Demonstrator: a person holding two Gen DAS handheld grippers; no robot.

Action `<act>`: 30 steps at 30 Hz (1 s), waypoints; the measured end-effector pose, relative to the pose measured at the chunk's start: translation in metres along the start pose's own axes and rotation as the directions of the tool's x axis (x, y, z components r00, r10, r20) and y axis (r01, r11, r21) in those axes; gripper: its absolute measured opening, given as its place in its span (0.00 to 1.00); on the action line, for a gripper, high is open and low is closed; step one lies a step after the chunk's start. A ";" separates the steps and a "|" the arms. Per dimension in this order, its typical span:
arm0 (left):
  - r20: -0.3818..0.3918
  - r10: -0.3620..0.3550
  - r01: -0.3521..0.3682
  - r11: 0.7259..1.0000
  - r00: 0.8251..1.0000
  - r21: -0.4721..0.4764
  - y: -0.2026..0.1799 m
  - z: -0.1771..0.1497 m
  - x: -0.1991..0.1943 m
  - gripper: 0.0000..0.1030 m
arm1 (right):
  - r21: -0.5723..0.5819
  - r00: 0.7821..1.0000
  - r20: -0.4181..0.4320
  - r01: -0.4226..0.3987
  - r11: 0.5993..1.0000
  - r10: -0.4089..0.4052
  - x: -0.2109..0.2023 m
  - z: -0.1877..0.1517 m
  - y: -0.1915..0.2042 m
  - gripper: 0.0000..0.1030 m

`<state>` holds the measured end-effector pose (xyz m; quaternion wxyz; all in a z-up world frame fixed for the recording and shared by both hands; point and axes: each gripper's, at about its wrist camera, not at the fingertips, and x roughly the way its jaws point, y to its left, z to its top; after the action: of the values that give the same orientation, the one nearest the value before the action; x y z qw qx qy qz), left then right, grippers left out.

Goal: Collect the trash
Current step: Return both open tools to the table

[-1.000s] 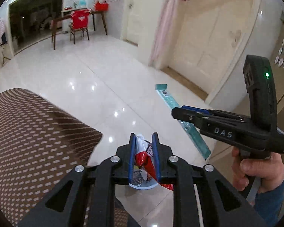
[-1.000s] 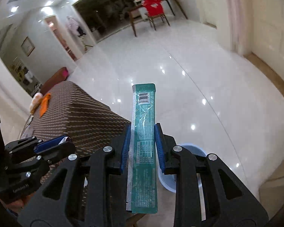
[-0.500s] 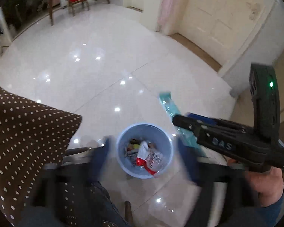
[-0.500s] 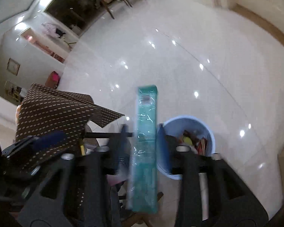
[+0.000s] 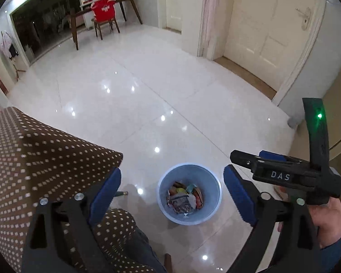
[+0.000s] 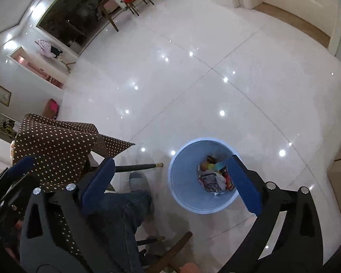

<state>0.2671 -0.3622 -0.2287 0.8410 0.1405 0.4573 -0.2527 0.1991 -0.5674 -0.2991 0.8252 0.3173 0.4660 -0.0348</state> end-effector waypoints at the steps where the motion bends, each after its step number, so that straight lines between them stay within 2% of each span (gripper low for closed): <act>1: 0.010 -0.003 0.003 1.000 1.000 -0.003 0.001 0.000 -0.005 0.88 | -0.004 1.000 0.008 0.001 1.000 -0.001 -0.004 0.000 0.005 0.94; 9: 0.109 -0.016 0.019 1.000 0.994 -0.022 0.020 -0.004 -0.059 0.88 | -0.076 0.997 0.082 -0.003 0.997 0.009 -0.046 0.006 0.050 0.94; 17: 0.204 -0.014 0.026 0.998 0.979 -0.058 0.048 -0.018 -0.110 0.88 | -0.178 0.990 0.139 -0.013 0.984 0.038 -0.080 0.004 0.112 0.94; 25: 0.303 0.028 0.007 0.993 0.953 -0.115 0.093 -0.042 -0.165 0.89 | -0.308 0.977 0.191 -0.033 0.951 0.095 -0.116 -0.008 0.192 0.94; 30: 0.347 0.072 -0.014 0.986 0.935 -0.165 0.125 -0.061 -0.195 0.89 | -0.373 0.972 0.201 -0.037 0.927 0.120 -0.122 -0.018 0.238 0.94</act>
<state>0.2056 -0.1716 -0.0975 0.9230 0.0350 0.3153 -0.2176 0.2015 -0.3967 -0.0921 0.9171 0.1706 0.3568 0.0510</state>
